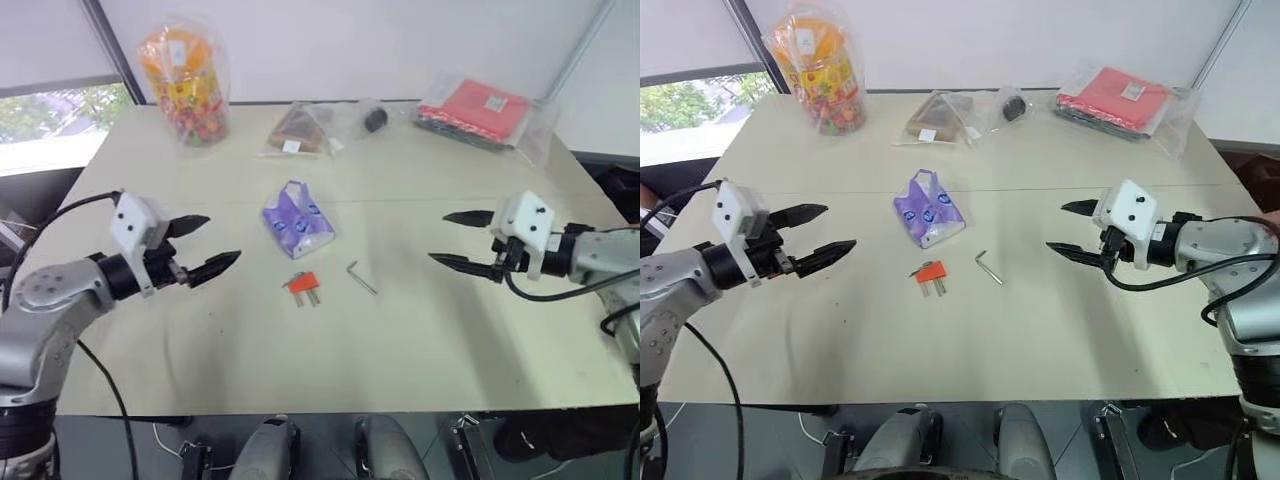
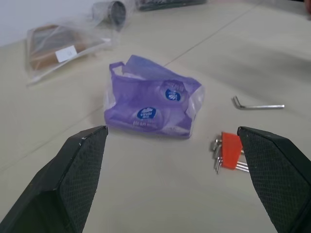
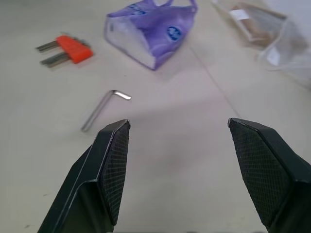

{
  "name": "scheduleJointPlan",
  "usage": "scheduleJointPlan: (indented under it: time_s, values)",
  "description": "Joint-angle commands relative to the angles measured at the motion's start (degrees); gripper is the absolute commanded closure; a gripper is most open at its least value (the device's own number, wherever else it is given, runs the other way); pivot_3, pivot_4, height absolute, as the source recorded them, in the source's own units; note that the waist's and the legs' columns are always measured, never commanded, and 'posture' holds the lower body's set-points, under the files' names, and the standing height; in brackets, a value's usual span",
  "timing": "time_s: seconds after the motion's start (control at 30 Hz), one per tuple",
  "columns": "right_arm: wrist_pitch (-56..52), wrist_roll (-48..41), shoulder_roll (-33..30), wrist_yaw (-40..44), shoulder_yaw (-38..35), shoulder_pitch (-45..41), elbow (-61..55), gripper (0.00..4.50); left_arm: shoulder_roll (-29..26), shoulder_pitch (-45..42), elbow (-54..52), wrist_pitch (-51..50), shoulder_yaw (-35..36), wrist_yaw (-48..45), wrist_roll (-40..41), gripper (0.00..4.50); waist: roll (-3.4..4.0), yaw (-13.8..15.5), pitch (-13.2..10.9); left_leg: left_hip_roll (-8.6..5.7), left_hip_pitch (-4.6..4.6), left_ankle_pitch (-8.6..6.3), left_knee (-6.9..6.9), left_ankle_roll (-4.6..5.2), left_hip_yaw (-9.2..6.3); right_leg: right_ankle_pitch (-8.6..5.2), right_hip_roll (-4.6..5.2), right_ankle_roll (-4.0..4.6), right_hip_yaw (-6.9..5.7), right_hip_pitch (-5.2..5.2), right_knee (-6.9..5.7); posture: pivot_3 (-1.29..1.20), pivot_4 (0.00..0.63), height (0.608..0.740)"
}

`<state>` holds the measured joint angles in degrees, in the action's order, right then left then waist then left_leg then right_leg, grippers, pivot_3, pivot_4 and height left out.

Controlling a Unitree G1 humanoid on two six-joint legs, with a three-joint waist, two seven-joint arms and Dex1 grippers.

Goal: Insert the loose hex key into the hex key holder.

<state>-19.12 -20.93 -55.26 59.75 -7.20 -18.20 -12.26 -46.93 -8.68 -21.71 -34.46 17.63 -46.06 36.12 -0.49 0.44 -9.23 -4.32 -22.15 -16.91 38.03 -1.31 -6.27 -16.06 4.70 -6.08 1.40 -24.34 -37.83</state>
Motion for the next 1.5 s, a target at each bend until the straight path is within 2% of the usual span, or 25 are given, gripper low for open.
scheduleJointPlan:
  time_s: [0.03, 0.63, 0.8, 1.0, 1.3, 1.5]
  values:
    - [-0.6, -0.9, -0.7, 0.4, -1.1, -1.6, -1.9, 1.16, -0.8, 0.2, -1.4, 0.2, 2.2, -0.6, 1.0, 0.03, 0.00, 0.1, 0.0, 0.00, 0.00, 0.00, 0.00, 0.00, 0.00, 0.00, 0.01, 0.00, 0.00, 0.00, 0.00, 0.00, 0.150, 0.740]
    - [-2.9, -0.6, 1.7, -1.1, 0.8, -4.3, -3.6, 1.16, 0.2, -1.4, -1.4, -0.2, 0.8, 1.9, 1.1, 0.03, 0.00, 0.1, 0.0, 0.00, -0.02, 0.00, 0.00, 0.00, 0.00, 0.00, 0.01, 0.00, 0.00, 0.00, 0.03, 0.00, 0.150, 0.740]
    - [-3.0, -0.5, 4.3, -2.6, 2.5, -6.0, -3.8, 1.16, 0.3, -1.0, -1.9, 0.1, 0.1, 2.5, 0.3, 0.03, 0.00, 0.1, 0.0, 0.00, -0.02, 0.00, 0.00, -0.01, 0.00, 0.00, 0.01, 0.00, 0.00, -0.01, 0.03, 0.00, 0.150, 0.740]
    - [-4.3, 3.5, 13.2, -9.7, 8.3, -10.4, -0.2, 1.16, 1.2, -0.3, -2.3, 0.0, 0.2, 3.6, 0.5, 0.03, 0.00, -0.2, 0.0, 0.01, -0.02, 0.03, -0.01, -0.06, -0.01, 0.00, 0.00, 0.01, -0.01, -0.03, 0.03, 0.00, 0.150, 0.740]
    - [-11.0, 9.6, 34.3, -21.7, 21.4, -14.2, 9.1, 1.16, 3.3, 0.3, -3.7, 0.0, -0.7, 6.4, -0.2, 0.03, 0.00, -0.7, 0.0, 0.00, -0.08, 0.18, -0.02, -0.32, -0.01, 0.01, -0.01, 0.01, 0.01, -0.15, -0.04, 0.00, 0.150, 0.740]
    - [-6.3, 16.3, 41.2, -27.8, 24.3, -19.0, 18.3, 1.16, 4.1, 2.1, -5.6, -0.5, 0.1, 7.7, 0.1, 0.03, 0.01, -1.3, 0.0, -0.01, -0.09, 0.20, -0.03, -0.37, -0.03, 0.01, -0.02, 0.01, -0.01, -0.23, -0.15, 0.00, 0.150, 0.740]
